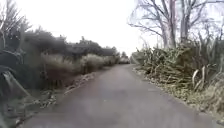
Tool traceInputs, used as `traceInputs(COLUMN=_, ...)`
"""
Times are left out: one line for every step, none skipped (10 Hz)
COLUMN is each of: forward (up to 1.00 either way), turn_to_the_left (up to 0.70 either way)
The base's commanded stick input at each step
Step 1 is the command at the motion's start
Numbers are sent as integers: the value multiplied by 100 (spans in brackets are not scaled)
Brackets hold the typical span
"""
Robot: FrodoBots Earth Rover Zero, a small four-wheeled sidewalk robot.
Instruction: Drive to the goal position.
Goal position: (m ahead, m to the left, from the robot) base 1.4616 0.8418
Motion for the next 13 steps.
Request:
traceInputs(forward=100, turn_to_the_left=-38)
traceInputs(forward=100, turn_to_the_left=-34)
traceInputs(forward=100, turn_to_the_left=-30)
traceInputs(forward=100, turn_to_the_left=0)
traceInputs(forward=100, turn_to_the_left=0)
traceInputs(forward=100, turn_to_the_left=0)
traceInputs(forward=100, turn_to_the_left=0)
traceInputs(forward=100, turn_to_the_left=0)
traceInputs(forward=100, turn_to_the_left=0)
traceInputs(forward=100, turn_to_the_left=0)
traceInputs(forward=100, turn_to_the_left=0)
traceInputs(forward=100, turn_to_the_left=0)
traceInputs(forward=100, turn_to_the_left=0)
